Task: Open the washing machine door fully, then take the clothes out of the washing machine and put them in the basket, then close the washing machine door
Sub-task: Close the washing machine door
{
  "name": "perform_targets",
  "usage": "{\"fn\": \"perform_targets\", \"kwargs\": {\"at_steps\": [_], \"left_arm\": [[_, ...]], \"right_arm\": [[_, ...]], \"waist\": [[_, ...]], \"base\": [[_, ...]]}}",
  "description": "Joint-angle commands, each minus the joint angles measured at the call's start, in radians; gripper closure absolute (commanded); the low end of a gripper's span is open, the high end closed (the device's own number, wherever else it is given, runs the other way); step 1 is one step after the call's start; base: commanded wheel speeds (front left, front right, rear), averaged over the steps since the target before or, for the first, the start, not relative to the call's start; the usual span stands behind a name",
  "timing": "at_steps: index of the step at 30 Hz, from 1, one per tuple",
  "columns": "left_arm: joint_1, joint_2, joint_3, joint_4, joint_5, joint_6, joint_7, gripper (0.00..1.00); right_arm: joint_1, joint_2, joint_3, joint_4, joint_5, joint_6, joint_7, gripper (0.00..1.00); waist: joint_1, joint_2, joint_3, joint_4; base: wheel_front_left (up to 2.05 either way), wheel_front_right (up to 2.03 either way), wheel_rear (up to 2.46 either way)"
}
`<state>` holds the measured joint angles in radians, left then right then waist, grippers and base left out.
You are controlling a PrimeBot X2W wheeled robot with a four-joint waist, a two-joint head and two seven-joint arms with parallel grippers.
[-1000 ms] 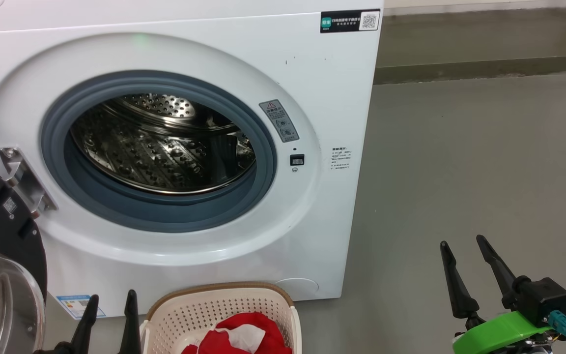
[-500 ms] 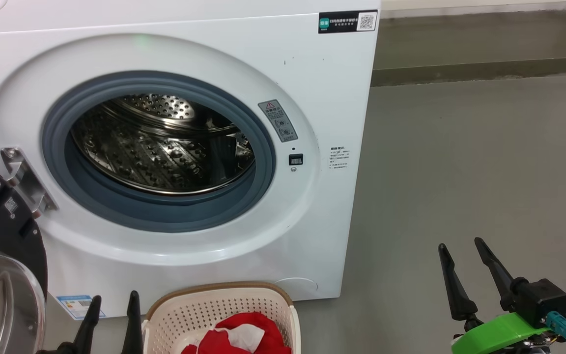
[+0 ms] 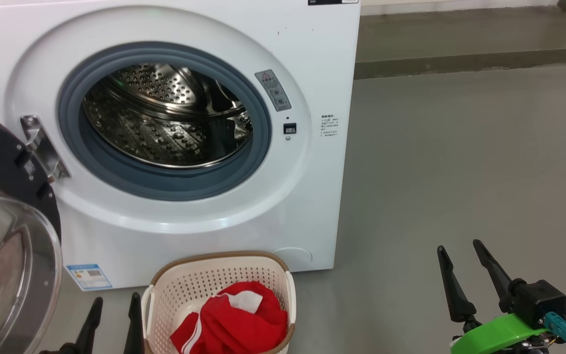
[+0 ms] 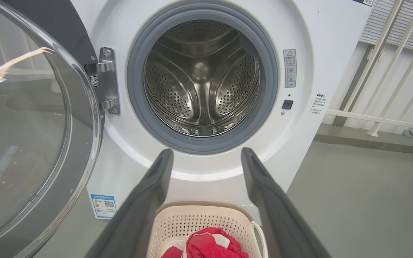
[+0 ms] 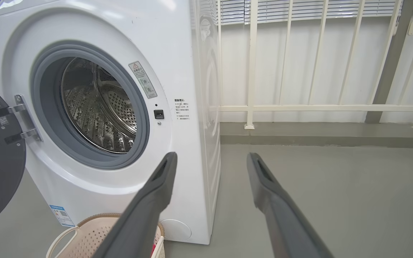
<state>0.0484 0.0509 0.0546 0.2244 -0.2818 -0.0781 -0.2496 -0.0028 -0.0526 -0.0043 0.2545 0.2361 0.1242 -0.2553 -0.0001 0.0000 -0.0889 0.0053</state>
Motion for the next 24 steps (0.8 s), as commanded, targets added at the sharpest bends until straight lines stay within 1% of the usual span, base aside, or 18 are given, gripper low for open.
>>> {"fn": "perform_targets", "kwargs": {"at_steps": [1,5,9,13,18,24], "left_arm": [[-0.013,0.018,0.027,-0.025,-0.005,-0.003,-0.012,0.00],[-0.013,0.023,0.026,-0.024,-0.005,-0.006,-0.012,0.00],[-0.011,0.025,0.026,-0.019,-0.006,-0.007,-0.012,0.00],[-0.011,0.025,0.025,-0.017,-0.007,-0.007,-0.012,0.00],[-0.008,0.025,0.023,-0.002,0.002,0.007,-0.012,0.00],[-0.018,0.024,0.031,-0.011,0.005,0.018,-0.012,0.00]], "right_arm": [[-0.021,-0.009,0.023,-0.022,-0.003,0.007,-0.006,0.00],[-0.019,-0.009,0.023,-0.022,-0.003,0.007,-0.006,0.00],[-0.018,-0.009,0.024,-0.023,-0.002,0.007,-0.006,0.00],[-0.018,-0.010,0.024,-0.024,-0.002,0.007,-0.006,0.00],[-0.015,-0.009,0.023,-0.024,-0.003,0.007,-0.006,0.00],[-0.018,-0.013,0.023,-0.023,-0.002,0.007,-0.006,0.00]], "waist": [[0.0001,0.0000,-0.001,0.000],[0.0001,0.0000,-0.002,0.003],[0.0001,0.0000,-0.004,0.006],[0.0001,0.0000,-0.005,0.010],[0.0001,0.0000,-0.007,0.017],[0.0001,0.0000,0.000,0.055]], "base": [[-1.52,1.52,0.00],[-1.18,1.18,0.00],[-0.64,0.64,0.00],[-0.12,0.12,0.00],[0.00,0.00,0.00],[0.00,0.00,0.00]]}}
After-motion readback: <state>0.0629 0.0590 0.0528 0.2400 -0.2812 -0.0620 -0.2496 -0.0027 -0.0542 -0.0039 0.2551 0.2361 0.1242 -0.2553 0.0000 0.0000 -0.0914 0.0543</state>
